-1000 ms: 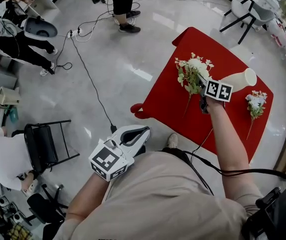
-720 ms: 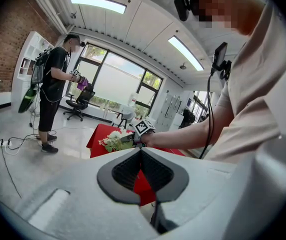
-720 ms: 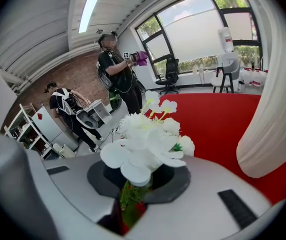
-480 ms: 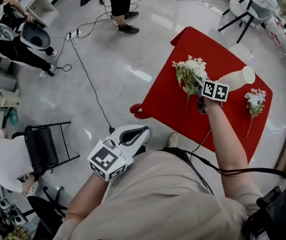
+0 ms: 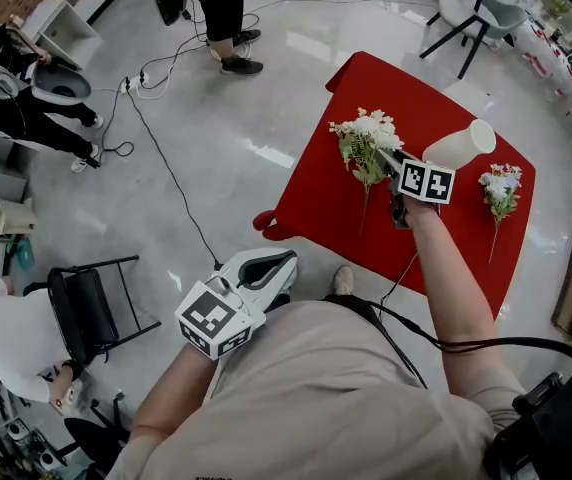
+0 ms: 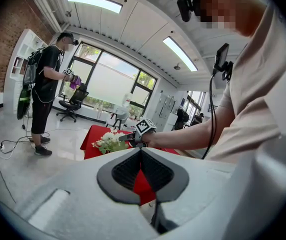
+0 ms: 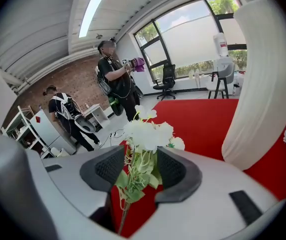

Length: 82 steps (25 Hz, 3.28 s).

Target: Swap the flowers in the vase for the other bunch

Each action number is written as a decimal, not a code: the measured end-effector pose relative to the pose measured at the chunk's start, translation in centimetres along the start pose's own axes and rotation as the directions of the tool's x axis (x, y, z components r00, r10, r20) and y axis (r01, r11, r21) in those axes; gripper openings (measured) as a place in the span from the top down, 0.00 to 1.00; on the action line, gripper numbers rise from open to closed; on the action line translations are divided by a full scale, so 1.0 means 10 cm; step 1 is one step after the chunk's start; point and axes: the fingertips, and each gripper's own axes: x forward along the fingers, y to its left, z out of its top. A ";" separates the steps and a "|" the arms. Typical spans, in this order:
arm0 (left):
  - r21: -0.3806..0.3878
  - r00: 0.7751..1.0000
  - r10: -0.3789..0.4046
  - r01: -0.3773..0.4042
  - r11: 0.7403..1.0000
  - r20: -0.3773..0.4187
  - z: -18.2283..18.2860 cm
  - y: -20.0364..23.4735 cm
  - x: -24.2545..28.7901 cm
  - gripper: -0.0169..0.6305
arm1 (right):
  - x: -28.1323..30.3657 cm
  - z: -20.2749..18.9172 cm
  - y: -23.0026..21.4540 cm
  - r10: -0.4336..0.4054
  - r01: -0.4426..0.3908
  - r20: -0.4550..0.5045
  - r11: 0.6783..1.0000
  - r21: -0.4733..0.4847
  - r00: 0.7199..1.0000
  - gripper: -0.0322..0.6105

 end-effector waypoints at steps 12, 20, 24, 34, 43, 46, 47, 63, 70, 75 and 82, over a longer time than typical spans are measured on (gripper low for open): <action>0.039 0.995 -0.101 0.101 0.994 -0.008 0.06 -0.15 0.16 0.96 | -0.73 0.01 0.12 -0.033 0.041 0.082 0.995 -0.096 0.996 0.63; 0.068 0.986 -0.167 0.168 0.983 -0.027 0.12 -0.27 0.32 0.96 | -1.48 -0.12 0.40 -0.054 0.087 0.152 0.971 -0.223 0.987 0.63; 0.090 0.977 -0.208 0.212 0.973 -0.050 0.12 -0.34 0.45 0.96 | -1.73 -0.18 0.41 -0.079 0.123 0.185 0.962 -0.242 0.980 0.63; 0.079 0.936 -0.334 0.344 0.936 -0.109 0.13 -0.70 0.90 0.96 | -2.31 -0.42 0.00 -0.161 0.208 0.203 0.949 -0.238 0.966 0.63; 0.101 0.885 -0.431 0.451 0.887 -0.175 0.18 -1.15 1.38 0.96 | -3.04 -0.55 -0.88 -0.306 0.333 0.241 0.939 -0.082 0.921 0.64; 0.112 0.878 -0.442 0.466 0.878 -0.184 0.23 -1.29 1.53 0.96 | -3.24 -0.56 -1.22 -0.341 0.359 0.242 0.933 -0.033 0.908 0.64; 0.116 0.875 -0.446 0.471 0.875 -0.188 0.24 -1.32 1.57 0.96 | -3.30 -0.56 -1.33 -0.350 0.363 0.245 0.932 -0.010 0.904 0.64; 0.142 0.923 -0.352 0.374 0.917 -0.156 0.49 -1.57 2.05 0.96 | -3.24 -0.22 -2.70 -0.314 0.316 0.181 0.949 0.022 0.932 0.64; 0.138 0.953 -0.274 0.291 0.947 -0.129 0.49 -1.59 2.11 0.96 | -2.87 -0.15 -3.10 -0.256 0.258 0.103 0.966 -0.007 0.961 0.64; 0.126 0.969 -0.216 0.230 0.965 -0.117 0.47 -1.59 2.13 0.96 | -2.65 -0.15 -3.40 -0.238 0.238 0.051 0.971 0.000 0.970 0.64; 0.119 0.981 -0.154 0.168 0.979 -0.115 0.45 -1.56 2.09 0.96 | -2.33 -0.12 -3.66 -0.225 0.224 -0.015 0.974 -0.020 0.974 0.63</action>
